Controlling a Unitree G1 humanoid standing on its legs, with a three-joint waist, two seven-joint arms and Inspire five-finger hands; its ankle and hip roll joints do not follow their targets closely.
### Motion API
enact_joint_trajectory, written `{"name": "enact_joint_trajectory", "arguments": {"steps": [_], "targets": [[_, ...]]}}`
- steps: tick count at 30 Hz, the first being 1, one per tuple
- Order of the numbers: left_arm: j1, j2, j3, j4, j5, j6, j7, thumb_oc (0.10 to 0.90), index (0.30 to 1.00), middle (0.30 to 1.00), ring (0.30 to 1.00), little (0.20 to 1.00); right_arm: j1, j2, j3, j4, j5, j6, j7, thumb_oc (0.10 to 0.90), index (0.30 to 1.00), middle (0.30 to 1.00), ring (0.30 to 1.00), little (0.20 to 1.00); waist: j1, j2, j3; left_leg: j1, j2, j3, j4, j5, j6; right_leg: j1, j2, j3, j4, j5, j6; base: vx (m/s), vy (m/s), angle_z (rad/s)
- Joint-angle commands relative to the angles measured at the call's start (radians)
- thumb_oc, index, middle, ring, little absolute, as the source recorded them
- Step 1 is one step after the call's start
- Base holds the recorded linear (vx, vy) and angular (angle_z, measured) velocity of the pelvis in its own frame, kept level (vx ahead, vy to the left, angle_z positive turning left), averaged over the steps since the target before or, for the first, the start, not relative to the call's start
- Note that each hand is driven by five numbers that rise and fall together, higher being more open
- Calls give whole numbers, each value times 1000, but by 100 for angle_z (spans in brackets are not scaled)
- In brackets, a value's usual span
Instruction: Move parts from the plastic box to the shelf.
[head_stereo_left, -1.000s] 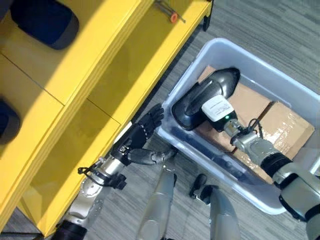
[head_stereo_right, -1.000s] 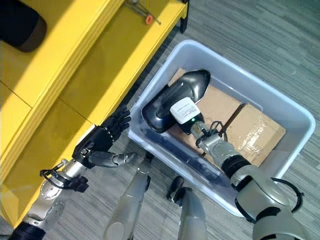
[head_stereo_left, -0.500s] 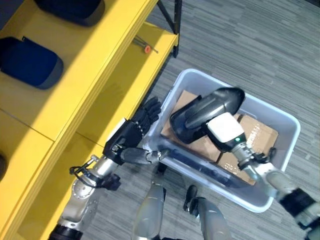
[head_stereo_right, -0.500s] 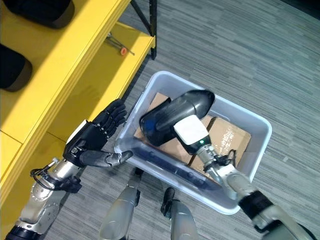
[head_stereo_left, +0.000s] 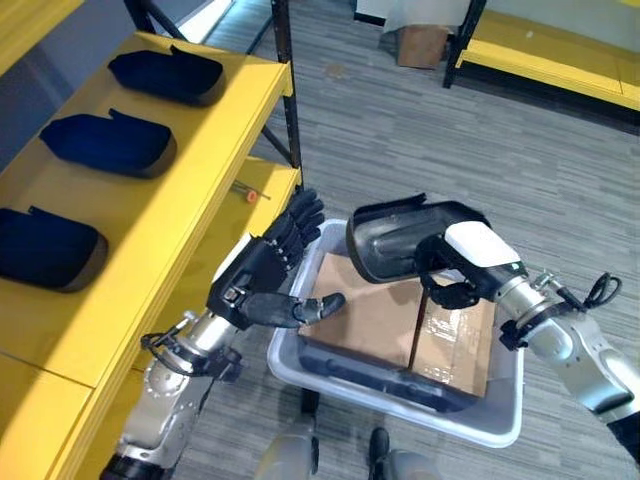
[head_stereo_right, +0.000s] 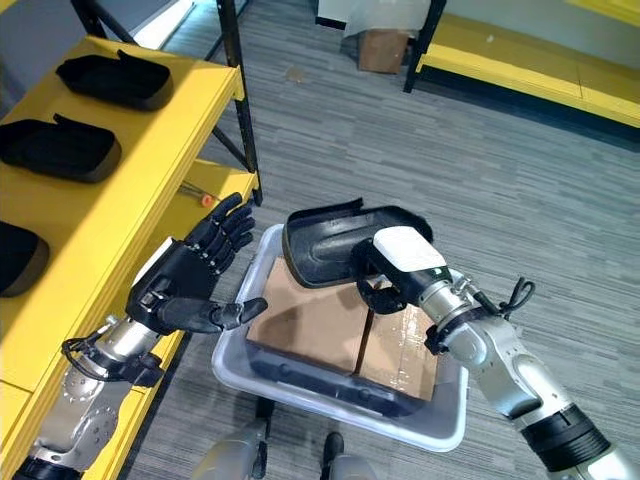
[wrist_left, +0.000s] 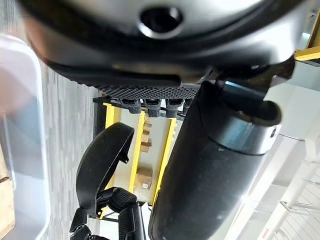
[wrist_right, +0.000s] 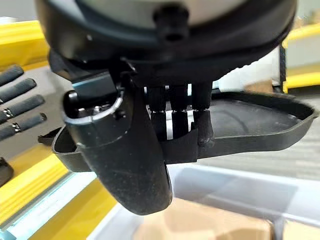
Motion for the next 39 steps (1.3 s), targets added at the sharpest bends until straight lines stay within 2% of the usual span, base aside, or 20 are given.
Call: {"name": "enact_joint_trajectory", "arguments": {"steps": [1,2,3,4,7,8,10,11,12,13,14,15,18,19,20,23,25,32,37,39], "targets": [[-10,-22,1,-47,24,-82,5,900,1000,1000,1000,1000,-111,-6,-6,-33,88,-30,-47,400,300,300,300,300,6,-3,-105,50,47,40,-15,-91,-39,-82,41,6,-12,115,-14,211,119,6],[-71,-45,-27,-9,42,-28,28,900,1000,1000,1000,1000,-170,25,4,9,201,-50,144,400,300,300,300,300,-21,-17,-167,111,64,69,-18,-108,-44,-40,30,18,-47,136,-5,284,176,2],[-137,-52,-61,5,162,-95,51,900,1000,1000,1000,1000,-248,7,49,-25,226,25,318,400,300,300,300,300,-45,-23,-198,163,72,94,-21,-132,-47,-8,28,35,-64,139,-1,288,184,-10],[-150,-50,-70,4,170,-100,58,900,1000,1000,1000,1000,-271,-2,67,-26,243,48,360,400,300,300,300,300,-50,-23,-206,172,74,99,-25,-132,-48,-3,27,40,-71,144,1,114,96,-33],[-158,-50,-73,2,171,-97,59,900,1000,1000,1000,1000,-281,-8,78,-29,265,72,403,400,300,300,300,300,-55,-24,-213,181,75,104,-27,-135,-49,2,26,43,-75,146,2,24,30,-43],[-174,-49,-82,5,209,-109,74,900,1000,1000,1000,1000,-290,-10,95,-30,291,95,465,400,300,300,300,300,-62,-26,-222,190,76,109,-28,-139,-50,8,24,48,-81,149,5,18,23,-20],[-174,-49,-82,5,210,-109,74,900,1000,1000,1000,1000,-290,-10,95,-30,291,95,465,400,300,300,300,300,-62,-26,-221,191,76,109,-28,-139,-50,8,24,48,-81,150,5,21,25,-11],[-197,-34,-105,34,325,-63,131,900,1000,1000,1000,1000,-303,-18,126,-31,329,141,502,400,300,300,300,300,-74,-30,-236,204,78,114,-28,-147,-51,16,23,57,-91,156,10,30,38,1],[-203,-30,-114,50,411,-85,148,900,1000,1000,1000,1000,-313,-14,131,-14,312,141,508,400,300,300,300,300,-78,-29,-238,210,78,119,-28,-152,-50,21,22,63,-96,157,12,30,38,-1],[-203,-30,-115,51,411,-86,148,900,1000,1000,1000,1000,-314,-14,132,-14,312,140,507,400,300,300,300,300,-77,-29,-238,210,78,119,-28,-152,-50,22,22,63,-96,157,12,0,0,0],[-213,-3,-129,67,610,-184,182,900,1000,1000,1000,1000,-331,-12,135,10,284,134,532,400,300,300,300,300,-81,-28,-242,213,79,123,-28,-156,-49,22,22,67,-99,160,14,0,0,0],[-224,37,-147,82,698,-227,230,900,1000,1000,1000,1000,-351,-23,148,16,297,139,549,400,300,300,300,300,-85,-29,-246,214,81,130,-28,-158,-52,22,20,68,-105,164,17,-20,33,-4],[-244,82,-163,95,843,-275,313,900,1000,1000,1000,1000,-368,-31,162,23,293,137,567,400,300,300,300,300,-89,-25,-248,217,82,138,-28,-159,-52,25,16,68,-111,167,22,-16,36,-10],[-290,174,-196,128,1123,-370,473,900,1000,1000,1000,1000,-401,-34,183,46,299,137,584,400,300,300,300,300,-98,-21,-252,222,83,148,-28,-162,-53,26,14,71,-115,172,27,-12,37,-7],[-315,214,-221,141,1177,-373,510,900,1000,1000,1000,1000,-422,-40,201,48,313,149,586,400,300,300,300,300,-102,-20,-256,223,84,152,-28,-163,-53,24,14,71,-116,173,29,-11,38,-2],[-375,277,-301,182,1179,-358,546,900,1000,1000,1000,1000,-480,-42,250,72,317,175,597,400,300,300,300,300,-113,-14,-259,228,87,165,-28,-165,-52,23,13,76,-112,171,32,-3,24,-3],[-375,296,-317,196,1204,-376,565,900,1000,1000,1000,1000,-497,-36,260,96,296,190,609,400,300,300,300,300,-115,-8,-257,231,86,164,-28,-166,-52,24,14,80,-112,170,31,-4,30,-6],[-349,324,-302,225,1257,-366,618,900,1000,1000,1000,1000,-543,-25,273,228,239,207,640,400,300,300,300,300,-109,-2,-257,237,87,171,-28,-170,-55,30,10,77,-131,178,33,0,10,-2],[-339,362,-295,238,1269,-397,641,900,1000,1000,1000,1000,-560,-39,276,295,278,164,626,400,300,300,300,300,-108,0,-259,237,88,172,-28,-169,-56,28,9,73,-129,178,34,0,0,0],[-342,362,-298,246,1241,-393,625,900,1000,1000,1000,1000,-577,-36,272,289,314,184,615,400,300,300,300,300,-110,2,-260,238,89,173,-28,-170,-56,26,9,76,-127,176,34,1,-1,-2]]}}
